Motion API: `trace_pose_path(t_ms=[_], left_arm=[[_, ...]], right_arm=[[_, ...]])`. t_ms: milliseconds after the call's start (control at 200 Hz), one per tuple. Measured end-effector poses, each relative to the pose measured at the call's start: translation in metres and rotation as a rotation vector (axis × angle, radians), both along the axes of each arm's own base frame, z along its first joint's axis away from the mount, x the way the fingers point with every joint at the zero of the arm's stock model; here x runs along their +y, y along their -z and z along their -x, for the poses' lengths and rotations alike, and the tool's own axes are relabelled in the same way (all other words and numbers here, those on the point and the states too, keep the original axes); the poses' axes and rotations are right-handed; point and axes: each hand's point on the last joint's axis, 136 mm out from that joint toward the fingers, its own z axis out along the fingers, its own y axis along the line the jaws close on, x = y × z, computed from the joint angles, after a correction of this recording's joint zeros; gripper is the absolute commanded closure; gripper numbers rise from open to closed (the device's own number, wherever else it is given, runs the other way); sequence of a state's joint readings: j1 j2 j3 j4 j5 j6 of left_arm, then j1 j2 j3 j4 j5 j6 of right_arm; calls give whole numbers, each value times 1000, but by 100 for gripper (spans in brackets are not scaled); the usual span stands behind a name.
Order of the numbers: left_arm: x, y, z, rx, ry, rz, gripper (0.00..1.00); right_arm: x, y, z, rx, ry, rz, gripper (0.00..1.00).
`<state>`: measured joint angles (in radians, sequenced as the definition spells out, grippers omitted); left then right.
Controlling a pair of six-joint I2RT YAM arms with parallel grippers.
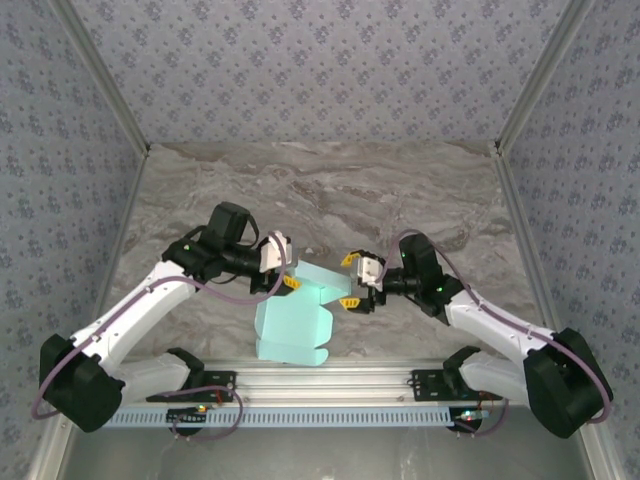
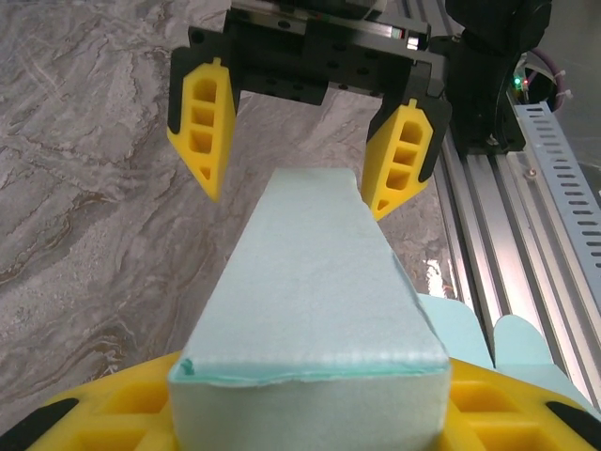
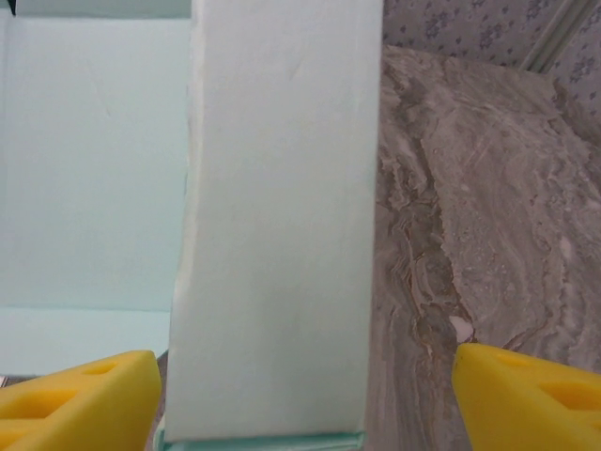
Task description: Fold the paper box
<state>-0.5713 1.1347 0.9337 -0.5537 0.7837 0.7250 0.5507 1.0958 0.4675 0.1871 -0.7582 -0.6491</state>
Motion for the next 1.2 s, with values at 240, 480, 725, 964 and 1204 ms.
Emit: trace_pose_path(t_ms=[240, 480, 725, 964, 1204], left_arm=[[-3, -6, -2, 0, 8, 16, 67], [-5, -5, -4, 11, 11, 15, 67], [-5, -5, -4, 9, 11, 14, 67], [-5, -2, -5, 0, 4, -2, 67], [-6, 7, -16, -10, -41, -48, 67]], right_arm=[[0, 14, 4, 53, -21, 29, 25], [2, 10, 1, 69, -22, 16, 41], [2, 9, 1, 114, -38, 5, 60], [3, 13, -4, 169, -21, 10, 70], [7, 22, -15, 273, 32, -8, 46]])
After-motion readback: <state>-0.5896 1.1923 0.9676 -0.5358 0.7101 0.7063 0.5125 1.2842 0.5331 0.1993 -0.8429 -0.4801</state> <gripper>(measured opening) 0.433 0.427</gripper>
